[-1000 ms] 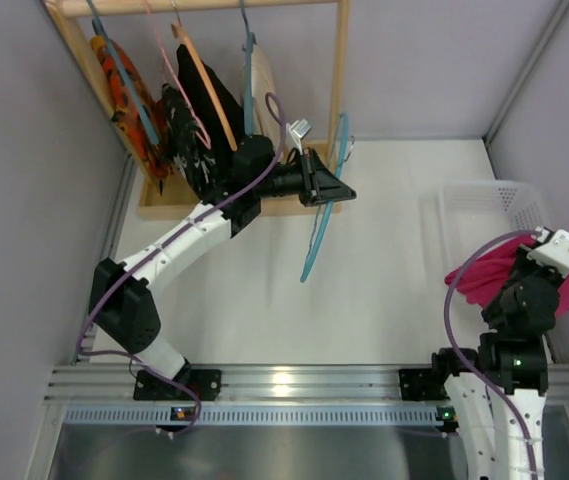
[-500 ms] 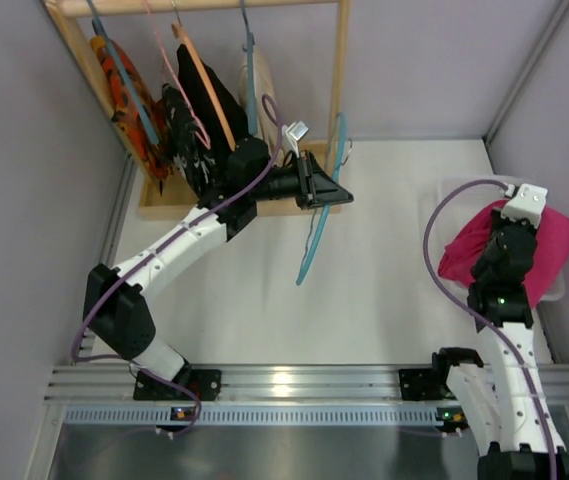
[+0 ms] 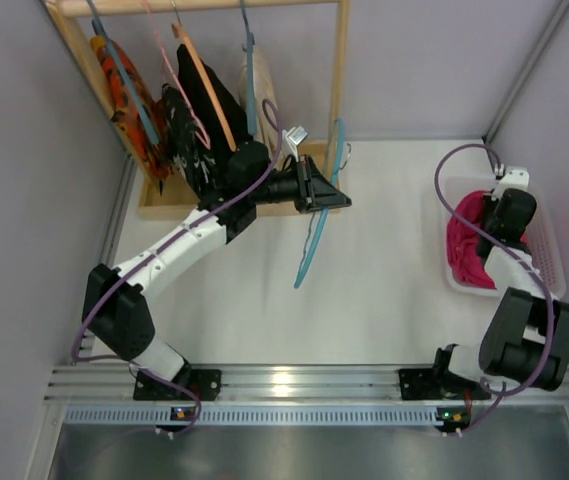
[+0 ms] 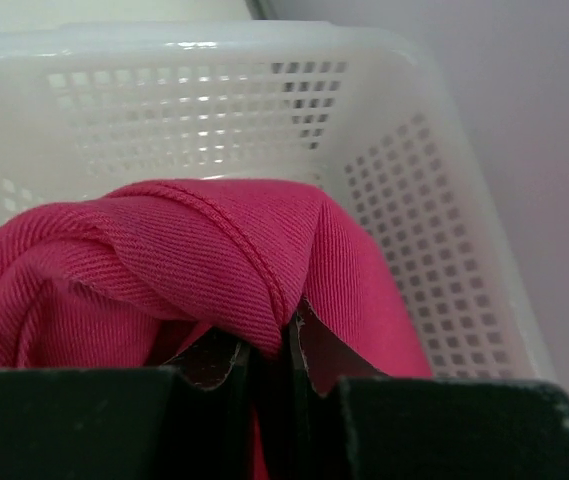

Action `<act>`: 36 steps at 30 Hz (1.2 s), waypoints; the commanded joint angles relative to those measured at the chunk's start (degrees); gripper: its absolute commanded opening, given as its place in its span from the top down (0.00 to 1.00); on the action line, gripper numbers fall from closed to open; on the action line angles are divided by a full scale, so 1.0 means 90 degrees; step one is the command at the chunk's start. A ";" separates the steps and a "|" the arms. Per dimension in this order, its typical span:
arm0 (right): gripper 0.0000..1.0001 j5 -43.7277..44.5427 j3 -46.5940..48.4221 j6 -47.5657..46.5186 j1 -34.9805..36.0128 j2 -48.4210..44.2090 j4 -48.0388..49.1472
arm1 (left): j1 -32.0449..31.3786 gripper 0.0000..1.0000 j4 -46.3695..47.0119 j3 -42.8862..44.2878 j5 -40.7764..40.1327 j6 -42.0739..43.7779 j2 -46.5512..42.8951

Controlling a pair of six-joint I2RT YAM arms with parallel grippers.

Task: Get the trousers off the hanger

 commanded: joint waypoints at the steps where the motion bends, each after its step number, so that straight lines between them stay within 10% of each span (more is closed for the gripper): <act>1: 1.00 -0.0679 0.0561 0.0347 -0.0108 0.0689 0.0921 | 0.0031 1.00 0.0425 -0.0041 0.0077 0.0241 -0.0410; 4: 0.89 -0.0835 0.1039 0.0659 -0.0108 0.1228 0.0561 | 0.0031 1.00 0.0425 -0.0168 0.0078 0.0319 -0.0507; 8: 0.49 -0.1324 0.1344 0.0885 -0.0166 0.1405 -0.0289 | 0.0031 1.00 0.0425 -0.0236 0.0087 0.0378 -0.0683; 17: 0.03 -0.2680 0.1548 0.1051 -0.1073 -0.0166 -0.1772 | 0.0002 1.00 0.0425 -0.0042 0.0029 0.0202 -0.0801; 27: 0.01 -0.5892 0.2537 0.2493 -0.1514 -0.2322 -0.2891 | -0.0047 1.00 0.1077 0.0115 -0.0273 -0.0275 -0.0771; 36: 0.03 -0.5124 0.1939 0.4820 0.0895 -0.3596 -0.1658 | -0.0144 1.00 0.1489 0.0495 -0.1182 -0.0442 -0.0772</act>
